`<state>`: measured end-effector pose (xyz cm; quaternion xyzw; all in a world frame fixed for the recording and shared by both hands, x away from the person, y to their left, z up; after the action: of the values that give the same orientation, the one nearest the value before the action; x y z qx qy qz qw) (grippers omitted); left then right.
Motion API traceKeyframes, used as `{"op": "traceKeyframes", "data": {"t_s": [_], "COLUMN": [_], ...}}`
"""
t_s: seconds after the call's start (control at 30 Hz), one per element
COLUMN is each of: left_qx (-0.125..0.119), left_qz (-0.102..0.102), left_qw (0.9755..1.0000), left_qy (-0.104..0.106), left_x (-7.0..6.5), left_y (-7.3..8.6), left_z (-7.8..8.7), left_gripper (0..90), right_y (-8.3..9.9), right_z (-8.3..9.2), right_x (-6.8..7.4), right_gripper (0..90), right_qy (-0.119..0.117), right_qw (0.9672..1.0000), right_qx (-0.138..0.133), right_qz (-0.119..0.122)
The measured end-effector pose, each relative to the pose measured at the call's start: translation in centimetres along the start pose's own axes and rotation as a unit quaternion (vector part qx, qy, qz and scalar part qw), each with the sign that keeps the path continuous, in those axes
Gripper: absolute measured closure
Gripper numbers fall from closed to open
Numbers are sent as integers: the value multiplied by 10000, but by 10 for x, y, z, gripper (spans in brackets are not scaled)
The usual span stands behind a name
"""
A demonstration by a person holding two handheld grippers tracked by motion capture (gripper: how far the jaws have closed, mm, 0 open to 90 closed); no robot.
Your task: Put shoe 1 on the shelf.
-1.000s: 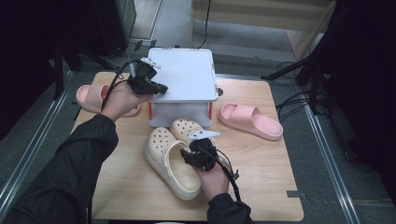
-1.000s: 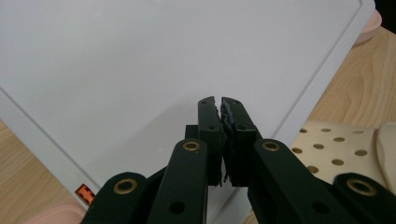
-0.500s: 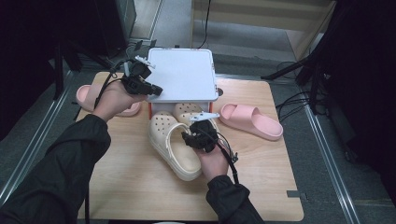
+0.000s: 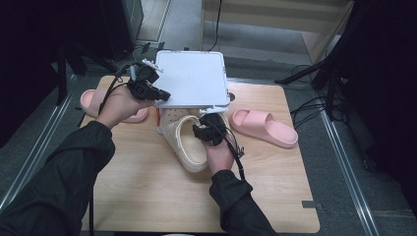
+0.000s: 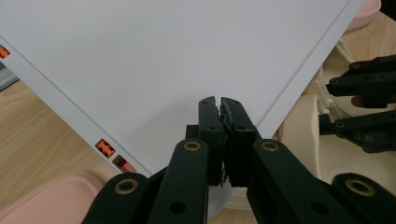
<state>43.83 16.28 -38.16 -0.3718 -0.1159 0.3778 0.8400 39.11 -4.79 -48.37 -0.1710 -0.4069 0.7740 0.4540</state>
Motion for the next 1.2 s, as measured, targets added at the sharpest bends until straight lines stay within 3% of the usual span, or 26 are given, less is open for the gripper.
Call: {"op": "traceKeyframes", "data": {"t_s": [0.1, 0.23, 0.57, 0.77, 0.9, 1.2], "left_qx": [7, -27, -75, -86, -90, -103], "left_qz": [-8, 39, 82, 88, 79, 71], "left_qw": [10000, 10000, 9999, 9998, 9999, 9999], "left_qy": [3, 41, 83, 123, 114, 115], "left_x": [0, 2, 3, 4, 4, 4], "left_y": [1, 1, 3, 4, 4, 4], "left_z": [1, 1, 1, 1, 1, 1], "left_gripper": [873, 873, 874, 876, 877, 878], "right_y": [-3, -3, 2, 8, 10, 16], "right_z": [-7, -15, -27, -26, -24, -11], "right_x": [-3, -2, 0, -3, 0, -7], "right_gripper": [651, 651, 645, 627, 598, 489], "right_qy": [-34, 103, 180, 73, 107, -201], "right_qw": [9999, 9999, 9998, 9997, 9998, 9994], "right_qx": [-22, -43, -83, -154, -148, -208], "right_qz": [-114, -40, -52, -154, -24, -205]}}
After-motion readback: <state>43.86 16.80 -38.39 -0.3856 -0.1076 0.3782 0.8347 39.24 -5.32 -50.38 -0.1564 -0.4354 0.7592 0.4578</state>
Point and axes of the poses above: each handheld gripper's, and its own axes: z roughly backward along the jaws, y roughly out of its underside, x roughly to its left, the point moved 2 cm from there along -z, roughly forward along the jaws, and after that the axes turned 5 degrees about -x, right-handed, at the moved point
